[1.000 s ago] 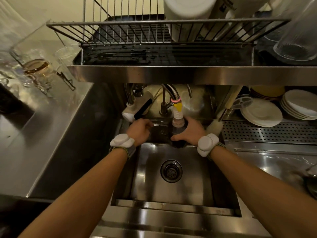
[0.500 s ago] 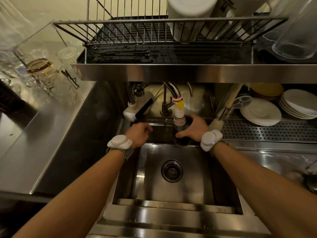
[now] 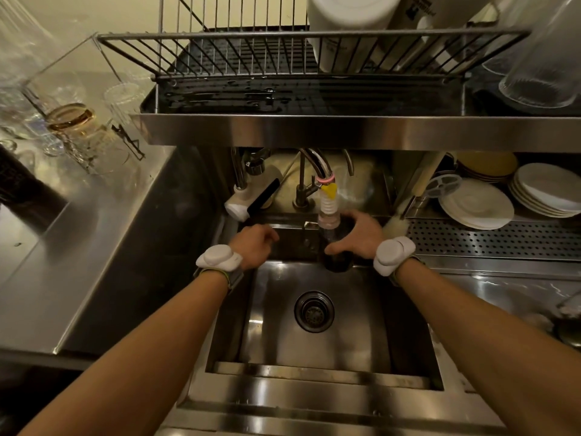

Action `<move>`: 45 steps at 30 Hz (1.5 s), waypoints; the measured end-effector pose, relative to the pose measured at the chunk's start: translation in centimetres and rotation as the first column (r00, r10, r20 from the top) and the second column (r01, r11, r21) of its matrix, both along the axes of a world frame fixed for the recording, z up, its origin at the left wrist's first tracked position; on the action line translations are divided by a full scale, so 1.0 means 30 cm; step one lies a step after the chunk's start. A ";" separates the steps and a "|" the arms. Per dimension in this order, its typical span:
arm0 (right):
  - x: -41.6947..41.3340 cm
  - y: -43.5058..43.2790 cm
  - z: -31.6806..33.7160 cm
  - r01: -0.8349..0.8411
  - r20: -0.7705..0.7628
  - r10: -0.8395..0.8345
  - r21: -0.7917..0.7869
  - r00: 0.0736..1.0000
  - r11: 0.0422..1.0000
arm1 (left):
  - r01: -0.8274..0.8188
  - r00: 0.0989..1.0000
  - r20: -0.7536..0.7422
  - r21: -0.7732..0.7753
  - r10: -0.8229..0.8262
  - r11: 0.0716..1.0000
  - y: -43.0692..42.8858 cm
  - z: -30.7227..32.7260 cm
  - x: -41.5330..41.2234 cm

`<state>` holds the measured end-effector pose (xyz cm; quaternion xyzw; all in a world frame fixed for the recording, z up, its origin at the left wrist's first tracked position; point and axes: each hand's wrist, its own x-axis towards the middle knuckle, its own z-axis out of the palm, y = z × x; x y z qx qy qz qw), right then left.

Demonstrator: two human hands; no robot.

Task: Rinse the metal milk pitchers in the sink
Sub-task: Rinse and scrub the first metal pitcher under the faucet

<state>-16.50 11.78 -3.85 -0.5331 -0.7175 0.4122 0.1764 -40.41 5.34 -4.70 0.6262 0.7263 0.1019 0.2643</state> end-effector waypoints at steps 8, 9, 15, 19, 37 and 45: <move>-0.014 0.006 0.011 -0.029 -0.007 0.029 -0.027 1.000 0.999 | -0.013 1.000 0.017 0.015 0.013 1.000 0.012 0.015 0.022; -0.015 0.008 0.014 -0.006 0.001 0.006 0.002 1.000 1.000 | -0.002 1.000 0.016 0.024 0.002 1.000 0.014 0.018 0.024; -0.020 0.011 0.027 -0.101 0.015 0.101 -0.050 0.995 0.994 | -0.004 1.000 0.024 0.004 0.004 1.000 0.019 0.028 0.011; -0.038 0.008 0.034 -0.089 -0.009 0.089 -0.025 0.996 0.996 | -0.002 0.999 0.049 0.003 0.002 1.000 0.016 0.027 0.009; -0.006 -0.031 0.020 -0.086 -0.001 0.087 -0.055 0.996 0.995 | 0.011 0.931 0.364 -0.085 0.020 0.996 0.063 0.028 0.159; 0.017 -0.055 0.009 -0.064 0.029 0.066 -0.085 0.997 0.994 | -0.049 0.933 0.355 -0.045 0.062 0.998 0.064 0.080 0.189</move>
